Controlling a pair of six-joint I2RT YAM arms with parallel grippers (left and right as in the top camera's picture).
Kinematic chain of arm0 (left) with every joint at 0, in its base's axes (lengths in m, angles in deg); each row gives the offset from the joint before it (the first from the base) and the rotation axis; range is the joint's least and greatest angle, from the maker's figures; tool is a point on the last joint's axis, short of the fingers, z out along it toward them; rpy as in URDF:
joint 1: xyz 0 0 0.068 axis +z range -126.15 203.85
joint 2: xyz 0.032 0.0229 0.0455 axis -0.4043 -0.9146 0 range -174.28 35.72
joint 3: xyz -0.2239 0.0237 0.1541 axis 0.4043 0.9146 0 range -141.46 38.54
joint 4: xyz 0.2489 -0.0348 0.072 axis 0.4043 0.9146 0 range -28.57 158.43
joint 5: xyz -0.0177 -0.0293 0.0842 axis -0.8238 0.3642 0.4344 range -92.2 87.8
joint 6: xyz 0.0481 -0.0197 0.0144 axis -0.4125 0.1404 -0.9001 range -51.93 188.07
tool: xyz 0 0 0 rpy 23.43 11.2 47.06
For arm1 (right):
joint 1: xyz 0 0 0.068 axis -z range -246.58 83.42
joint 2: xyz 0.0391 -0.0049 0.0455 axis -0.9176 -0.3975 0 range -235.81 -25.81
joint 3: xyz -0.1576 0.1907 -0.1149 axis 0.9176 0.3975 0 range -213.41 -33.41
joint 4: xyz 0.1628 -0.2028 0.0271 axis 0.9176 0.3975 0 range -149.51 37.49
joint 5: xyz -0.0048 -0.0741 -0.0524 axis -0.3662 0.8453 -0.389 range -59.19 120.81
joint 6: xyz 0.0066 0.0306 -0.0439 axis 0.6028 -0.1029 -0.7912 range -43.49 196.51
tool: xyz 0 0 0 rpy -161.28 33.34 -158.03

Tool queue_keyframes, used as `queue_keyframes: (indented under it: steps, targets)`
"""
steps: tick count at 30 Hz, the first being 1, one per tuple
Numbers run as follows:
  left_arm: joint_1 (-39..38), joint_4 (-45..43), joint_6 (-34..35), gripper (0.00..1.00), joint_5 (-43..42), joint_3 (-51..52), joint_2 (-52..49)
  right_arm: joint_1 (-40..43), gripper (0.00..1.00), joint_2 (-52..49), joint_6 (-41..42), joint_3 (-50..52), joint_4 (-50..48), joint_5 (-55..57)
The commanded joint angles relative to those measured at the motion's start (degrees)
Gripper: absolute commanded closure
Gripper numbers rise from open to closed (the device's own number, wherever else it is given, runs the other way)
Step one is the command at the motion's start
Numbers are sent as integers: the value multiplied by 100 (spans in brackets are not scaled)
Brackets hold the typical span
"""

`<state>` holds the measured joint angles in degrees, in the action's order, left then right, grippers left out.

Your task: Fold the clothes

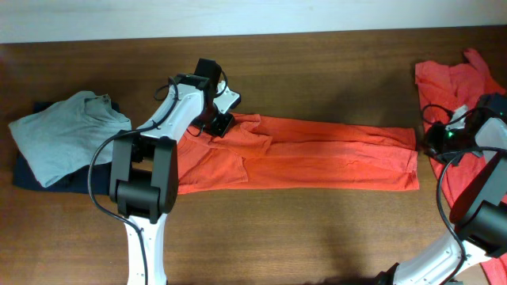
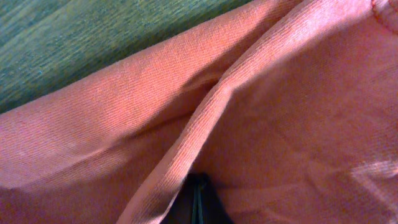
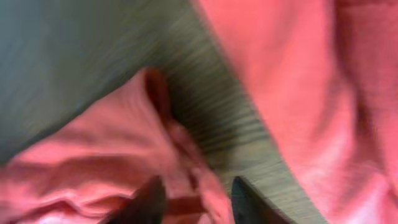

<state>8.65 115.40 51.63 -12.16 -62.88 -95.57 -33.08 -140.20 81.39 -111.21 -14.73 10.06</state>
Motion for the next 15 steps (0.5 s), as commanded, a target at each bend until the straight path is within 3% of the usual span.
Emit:
queue_keyframes:
  steps: [1, 9, 15]
  targets:
    - [-2, 9, 79, 99, 376, 308, -380, -20, 55, -4, -166, -109, -50, -673]
    - [-2, 4, 79, 99, 376, 308, -380, -374, 66, -11, -140, -103, -234, -599]
    - [-2, 33, 79, 99, 376, 308, -380, -688, 67, -11, 146, -98, -348, 769]
